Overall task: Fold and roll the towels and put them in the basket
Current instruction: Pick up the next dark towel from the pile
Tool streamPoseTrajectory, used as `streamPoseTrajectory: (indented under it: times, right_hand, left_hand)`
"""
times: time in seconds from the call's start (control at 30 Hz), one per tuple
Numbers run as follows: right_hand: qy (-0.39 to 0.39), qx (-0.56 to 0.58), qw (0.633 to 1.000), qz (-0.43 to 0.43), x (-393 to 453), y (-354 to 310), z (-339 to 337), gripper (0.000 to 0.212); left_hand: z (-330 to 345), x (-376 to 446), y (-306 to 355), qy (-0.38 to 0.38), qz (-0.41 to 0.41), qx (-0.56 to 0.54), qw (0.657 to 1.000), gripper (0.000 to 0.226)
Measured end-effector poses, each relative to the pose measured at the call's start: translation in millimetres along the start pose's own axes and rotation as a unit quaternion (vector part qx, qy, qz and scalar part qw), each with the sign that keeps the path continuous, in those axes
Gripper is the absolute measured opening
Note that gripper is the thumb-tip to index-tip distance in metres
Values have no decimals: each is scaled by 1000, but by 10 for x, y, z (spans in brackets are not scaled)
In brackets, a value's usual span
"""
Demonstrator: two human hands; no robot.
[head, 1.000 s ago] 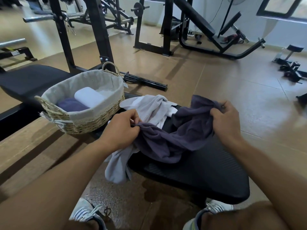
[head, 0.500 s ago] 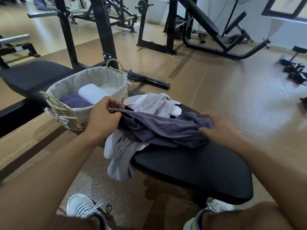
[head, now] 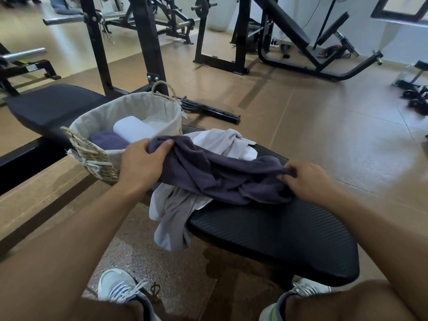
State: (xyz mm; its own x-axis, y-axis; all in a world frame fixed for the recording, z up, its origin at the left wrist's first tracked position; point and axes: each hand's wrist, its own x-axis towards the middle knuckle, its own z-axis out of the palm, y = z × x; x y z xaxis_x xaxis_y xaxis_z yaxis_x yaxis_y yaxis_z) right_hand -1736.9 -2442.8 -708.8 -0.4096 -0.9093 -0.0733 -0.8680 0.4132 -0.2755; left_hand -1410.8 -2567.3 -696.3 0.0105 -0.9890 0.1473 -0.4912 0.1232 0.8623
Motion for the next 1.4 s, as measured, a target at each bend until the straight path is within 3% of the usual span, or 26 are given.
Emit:
streamPoseTrajectory:
  times: [0.27,0.5,0.7,0.87,0.93,1.2,1.33,1.4]
  right_hand:
    - [174,219,958,62,-90,-123,-222,32]
    - [248,263,930,71,-209,-173,-373,33]
    - [122,319,940,-16,-306,-501,-238,33]
    - [-45,496,859,-119,-458,-786,-158,12]
    - [-82,491,855,-146,-493,-828,-106,11]
    - [-65,437,877,-191,-538,-839,-22,30]
    - [-98,465,864,-167,-600,-897,-61,33]
    - [-95,422,890,-146,-617,-905,-68,39]
  left_hand:
    - [-36,53,-20,43,-3,-31,999,55]
    - [-25,60,-51,33,-13,-53,998,33]
    - [32,-145,177,-6,55,-80,995,29]
    - [185,-452,394,-84,95,-136,983,18]
    - [276,-576,418,-126,116,-140,975,12]
    - [353,-764,465,-176,32,-190,965,26]
    - [388,-745,445,-161,-7,-212,964,23]
    - [386,-726,456,-128,-13,-220,967,19]
